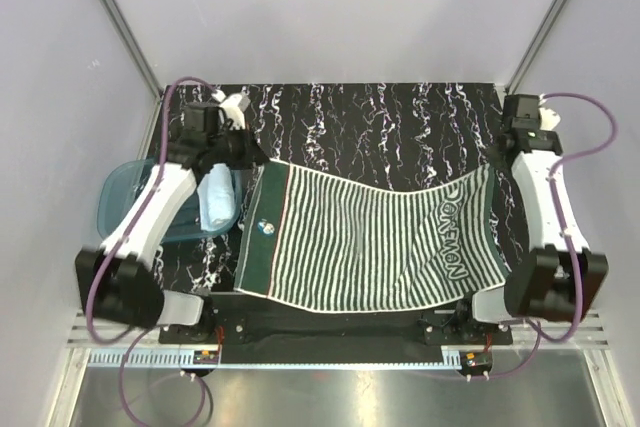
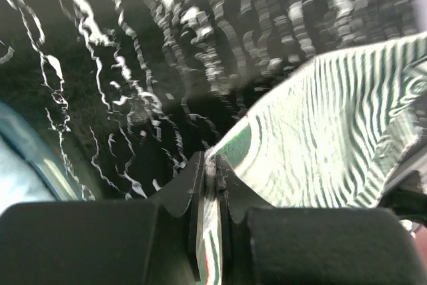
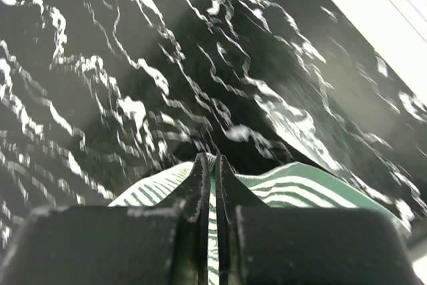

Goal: Roll the towels
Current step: Flatten the towel

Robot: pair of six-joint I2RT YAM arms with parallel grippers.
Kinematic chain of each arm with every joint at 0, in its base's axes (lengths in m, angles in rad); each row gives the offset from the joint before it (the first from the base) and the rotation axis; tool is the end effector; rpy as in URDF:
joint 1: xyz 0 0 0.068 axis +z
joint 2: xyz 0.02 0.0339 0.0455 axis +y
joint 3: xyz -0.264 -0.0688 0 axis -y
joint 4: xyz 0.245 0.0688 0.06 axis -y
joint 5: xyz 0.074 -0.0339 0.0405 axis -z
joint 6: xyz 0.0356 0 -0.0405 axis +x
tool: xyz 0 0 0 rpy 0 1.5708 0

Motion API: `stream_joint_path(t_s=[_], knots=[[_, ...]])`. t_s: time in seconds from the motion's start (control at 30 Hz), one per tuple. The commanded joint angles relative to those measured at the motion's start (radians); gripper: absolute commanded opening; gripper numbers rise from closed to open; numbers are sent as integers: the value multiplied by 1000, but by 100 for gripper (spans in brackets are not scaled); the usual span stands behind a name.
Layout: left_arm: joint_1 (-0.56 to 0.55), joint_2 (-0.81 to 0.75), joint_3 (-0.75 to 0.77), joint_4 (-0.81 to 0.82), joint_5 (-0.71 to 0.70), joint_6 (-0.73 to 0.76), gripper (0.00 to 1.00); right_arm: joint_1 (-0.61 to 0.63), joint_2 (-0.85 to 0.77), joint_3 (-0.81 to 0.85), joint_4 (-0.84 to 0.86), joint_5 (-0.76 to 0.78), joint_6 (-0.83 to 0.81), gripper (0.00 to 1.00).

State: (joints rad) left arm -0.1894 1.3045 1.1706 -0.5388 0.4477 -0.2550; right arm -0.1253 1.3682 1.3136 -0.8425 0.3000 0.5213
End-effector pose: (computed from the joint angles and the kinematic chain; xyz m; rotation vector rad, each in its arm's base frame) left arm 0.2763 -0.0687 0.3288 0.1733 2.2618 -0.7402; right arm 0.2786 -0.0457 0.3342 0.8901 2.2534 -0.1918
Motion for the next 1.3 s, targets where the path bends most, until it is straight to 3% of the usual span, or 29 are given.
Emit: stream_joint_path(t_s=[0.0,0.13,0.33,0.57,0.9,1.2,1.27], knots=[[1,162,96,83,-9,37,0,-8,107,30,222,1,14,0],[10,382,274,25,-67,68,0,-13,320,99,295,-10,8,0],[38,697,552,-84,-79,63,0,-16,595,373,267,-25,-1,0],[97,785,641,-63,-122,40,0,-36,733,555,243,-26,-30,0],[128,880,764,-138,-213,74,0,-80,816,589,227,-44,-29,0],[130,1015,943,-191,-211,74,0,-80,982,763,149,-91,-30,0],[131,1023,945,-184,-208,76,1,-80,1003,815,132,-97,-37,6]])
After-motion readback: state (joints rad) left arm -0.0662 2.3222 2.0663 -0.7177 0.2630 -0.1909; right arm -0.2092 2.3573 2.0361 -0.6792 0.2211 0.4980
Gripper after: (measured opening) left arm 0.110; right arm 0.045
